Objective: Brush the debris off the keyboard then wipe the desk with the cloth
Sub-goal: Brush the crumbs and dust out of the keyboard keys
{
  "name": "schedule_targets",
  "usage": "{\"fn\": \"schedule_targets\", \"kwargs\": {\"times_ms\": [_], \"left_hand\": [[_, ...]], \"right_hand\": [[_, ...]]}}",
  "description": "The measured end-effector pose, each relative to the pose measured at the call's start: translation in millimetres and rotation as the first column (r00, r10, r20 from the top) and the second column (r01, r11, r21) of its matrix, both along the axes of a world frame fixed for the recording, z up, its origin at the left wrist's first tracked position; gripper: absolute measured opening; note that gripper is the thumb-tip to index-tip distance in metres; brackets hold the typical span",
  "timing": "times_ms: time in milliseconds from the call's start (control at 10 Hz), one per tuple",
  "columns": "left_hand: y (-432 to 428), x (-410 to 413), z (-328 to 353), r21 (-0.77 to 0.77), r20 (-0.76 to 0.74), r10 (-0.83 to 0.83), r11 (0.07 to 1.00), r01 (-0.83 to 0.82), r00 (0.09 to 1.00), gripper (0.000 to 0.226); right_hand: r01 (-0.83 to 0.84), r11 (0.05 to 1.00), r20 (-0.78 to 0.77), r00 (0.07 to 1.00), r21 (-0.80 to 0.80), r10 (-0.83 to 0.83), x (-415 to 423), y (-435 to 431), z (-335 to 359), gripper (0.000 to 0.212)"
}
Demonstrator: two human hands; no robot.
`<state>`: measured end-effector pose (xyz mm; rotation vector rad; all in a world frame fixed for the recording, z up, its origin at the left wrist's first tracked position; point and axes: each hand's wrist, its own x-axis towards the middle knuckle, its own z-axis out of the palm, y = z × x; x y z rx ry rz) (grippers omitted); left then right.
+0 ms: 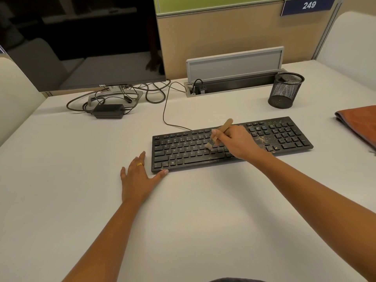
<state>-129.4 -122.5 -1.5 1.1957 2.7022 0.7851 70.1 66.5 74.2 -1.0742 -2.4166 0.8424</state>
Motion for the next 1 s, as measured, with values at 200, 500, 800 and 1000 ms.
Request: {"fn": "schedule_targets", "kwargs": {"times_ms": [200,500,800,1000], "left_hand": [[1,1,1,-0.002,0.011,-0.003,1.0,0.003,1.0,0.093],[1,1,1,-0.003,0.01,0.002,1.0,-0.002,1.0,0.093],[0,1,1,0.004,0.013,0.002,1.0,-0.002,1.0,0.092],[1,0,0,0.0,0.017,0.0,1.0,0.0,1.0,0.092]], "right_hand": [[-0.03,0.997,0.107,0.994,0.067,0.023,-3,-4,-1,0.044],[-0.043,0.996,0.122,0.992,0.084,0.032,-7,-2,2,0.041],[-0.193,0.968,0.246,0.958,0.158,0.151,7,3,8,0.045],[-0.037,0.982,0.163,0.987,0.184,0.006,10,10,16,0.042]]}}
